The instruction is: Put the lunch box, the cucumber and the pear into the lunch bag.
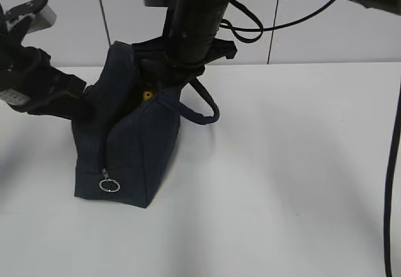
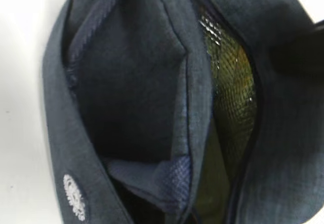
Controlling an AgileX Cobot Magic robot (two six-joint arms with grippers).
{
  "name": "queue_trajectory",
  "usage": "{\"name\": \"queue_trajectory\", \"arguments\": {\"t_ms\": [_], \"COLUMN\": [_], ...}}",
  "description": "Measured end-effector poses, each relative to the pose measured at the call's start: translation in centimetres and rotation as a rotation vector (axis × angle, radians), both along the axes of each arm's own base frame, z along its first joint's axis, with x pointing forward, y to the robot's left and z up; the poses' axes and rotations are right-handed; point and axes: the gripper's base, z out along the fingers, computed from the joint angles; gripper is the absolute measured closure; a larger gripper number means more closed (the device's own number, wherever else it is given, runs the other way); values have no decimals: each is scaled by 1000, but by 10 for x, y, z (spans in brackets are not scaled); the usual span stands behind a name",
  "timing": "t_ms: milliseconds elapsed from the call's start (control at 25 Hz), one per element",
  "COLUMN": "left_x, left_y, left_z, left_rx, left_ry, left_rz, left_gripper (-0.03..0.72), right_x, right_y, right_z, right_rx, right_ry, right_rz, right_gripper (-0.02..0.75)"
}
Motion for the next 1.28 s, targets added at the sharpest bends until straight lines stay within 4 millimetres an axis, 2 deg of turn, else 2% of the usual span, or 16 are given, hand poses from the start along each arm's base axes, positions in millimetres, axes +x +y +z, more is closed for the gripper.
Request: {"name": "queue_trajectory", "arguments": {"t_ms": [200, 400, 640, 840, 960, 1120, 1200, 1280], "left_x": [6, 10, 15, 18, 19, 19, 19, 19], "left_y": [-21, -24, -28, -48, -56, -56, -56, -56], "left_z": [7, 7, -1, 2, 3, 2, 2, 2], "left_rx": [-11, -14, -21, -29, -35, -34, -34, -33], "left_ry": [-21, -20, 4, -2, -4, 0, 0, 0], "left_rz": [-50, -50, -49, -96, -109, -107, -107, -107], "left_gripper": [686, 686, 686, 686, 686, 682, 648, 561], "right_x": [-6, -21, -50, -80, -87, -85, -85, -84], "right_y": [-6, -17, -49, -74, -77, -76, -76, -76], "right_z": [3, 1, 1, 6, 7, 9, 9, 10], "right_rx": [-34, -15, 94, 137, 130, 151, 153, 147], "right_ry": [2, -27, -29, -77, -89, -117, -125, -142], "right_rz": [-1, -4, -26, -13, 16, 26, 41, 62], "right_gripper": [734, 734, 734, 734, 734, 734, 699, 605]}}
